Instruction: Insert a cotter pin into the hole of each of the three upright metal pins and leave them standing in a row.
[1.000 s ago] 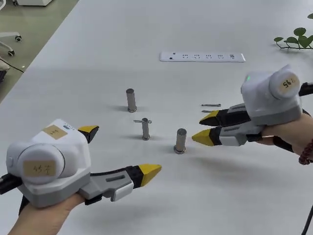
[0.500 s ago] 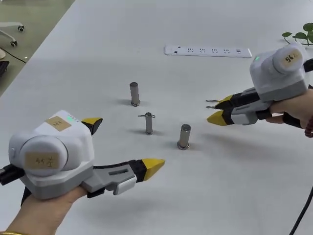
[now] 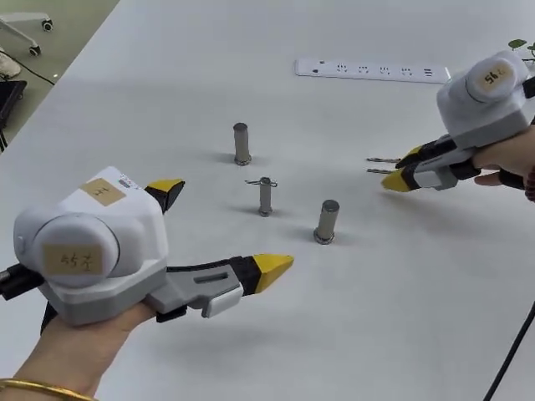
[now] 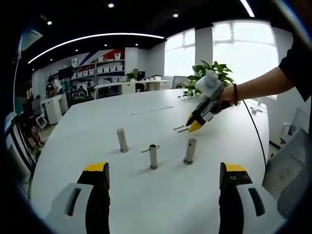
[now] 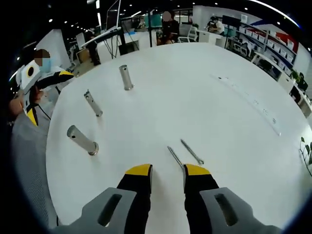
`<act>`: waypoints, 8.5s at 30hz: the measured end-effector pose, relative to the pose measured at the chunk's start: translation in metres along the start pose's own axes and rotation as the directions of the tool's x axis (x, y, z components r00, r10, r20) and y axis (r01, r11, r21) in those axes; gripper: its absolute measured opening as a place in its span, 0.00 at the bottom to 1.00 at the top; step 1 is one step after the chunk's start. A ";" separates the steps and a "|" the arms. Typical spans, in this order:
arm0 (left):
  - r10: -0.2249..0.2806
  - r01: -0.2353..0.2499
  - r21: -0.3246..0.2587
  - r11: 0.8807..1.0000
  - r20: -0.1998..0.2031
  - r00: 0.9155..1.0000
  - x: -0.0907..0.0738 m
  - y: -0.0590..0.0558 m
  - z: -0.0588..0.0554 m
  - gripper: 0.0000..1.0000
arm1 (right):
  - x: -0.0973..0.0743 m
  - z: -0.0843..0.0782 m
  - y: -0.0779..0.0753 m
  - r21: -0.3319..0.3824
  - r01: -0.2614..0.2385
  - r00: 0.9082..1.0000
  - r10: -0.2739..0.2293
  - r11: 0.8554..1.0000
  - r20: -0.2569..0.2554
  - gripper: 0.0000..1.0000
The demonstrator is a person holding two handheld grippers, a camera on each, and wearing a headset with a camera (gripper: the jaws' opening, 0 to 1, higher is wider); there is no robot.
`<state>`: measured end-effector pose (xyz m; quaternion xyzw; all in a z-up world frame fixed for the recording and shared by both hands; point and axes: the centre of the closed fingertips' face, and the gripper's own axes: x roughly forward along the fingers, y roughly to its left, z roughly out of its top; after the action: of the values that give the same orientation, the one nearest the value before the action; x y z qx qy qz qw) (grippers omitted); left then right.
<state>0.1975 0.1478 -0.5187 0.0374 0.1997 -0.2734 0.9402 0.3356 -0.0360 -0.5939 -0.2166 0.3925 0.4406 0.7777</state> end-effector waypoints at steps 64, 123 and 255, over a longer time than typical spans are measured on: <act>-0.010 0.010 -0.005 1.000 -0.031 0.999 -0.001 0.000 -0.007 0.79 | 0.012 -0.011 -0.015 -0.379 -0.087 0.952 -0.034 0.921 -0.303 0.00; -0.269 0.257 -0.246 0.935 -0.016 0.963 0.066 -0.041 0.038 0.22 | -0.040 0.074 0.123 -0.735 0.037 0.985 0.097 0.677 0.139 0.00; -0.530 0.526 0.107 0.844 0.016 0.848 0.017 -0.085 0.025 0.03 | -0.058 0.042 0.197 -0.436 -0.386 0.869 0.479 0.813 0.124 0.00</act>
<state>0.1745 0.0624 -0.4997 0.0211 0.1677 -0.5315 0.8300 0.1669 0.0647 -0.5210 -0.2222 0.2419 0.6991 0.6352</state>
